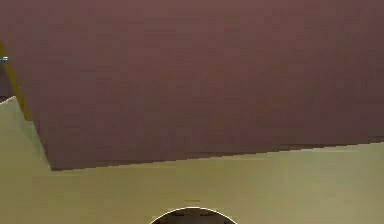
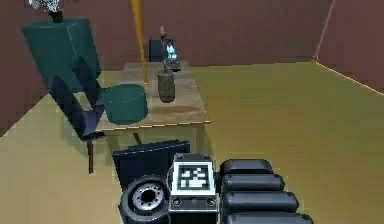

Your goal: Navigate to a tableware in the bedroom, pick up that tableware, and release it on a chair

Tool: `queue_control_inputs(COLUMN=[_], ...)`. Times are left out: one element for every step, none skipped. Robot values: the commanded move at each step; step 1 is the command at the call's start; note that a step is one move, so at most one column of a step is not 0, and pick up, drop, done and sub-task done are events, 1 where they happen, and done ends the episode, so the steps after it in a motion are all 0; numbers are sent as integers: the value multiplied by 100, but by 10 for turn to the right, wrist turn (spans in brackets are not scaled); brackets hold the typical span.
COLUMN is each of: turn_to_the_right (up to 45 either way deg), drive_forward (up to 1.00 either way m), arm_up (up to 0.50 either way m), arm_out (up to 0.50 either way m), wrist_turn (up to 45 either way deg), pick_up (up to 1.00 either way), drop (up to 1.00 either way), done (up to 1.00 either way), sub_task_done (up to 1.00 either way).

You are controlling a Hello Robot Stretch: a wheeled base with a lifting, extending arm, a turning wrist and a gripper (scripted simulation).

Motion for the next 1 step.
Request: queue_control_inputs(turn_to_the_right=[210], drive_forward=[0], arm_up=[0], arm_out=[0], wrist_turn=[0], pick_up=[0], drop=[0], done=[0], sub_task_done=[0])
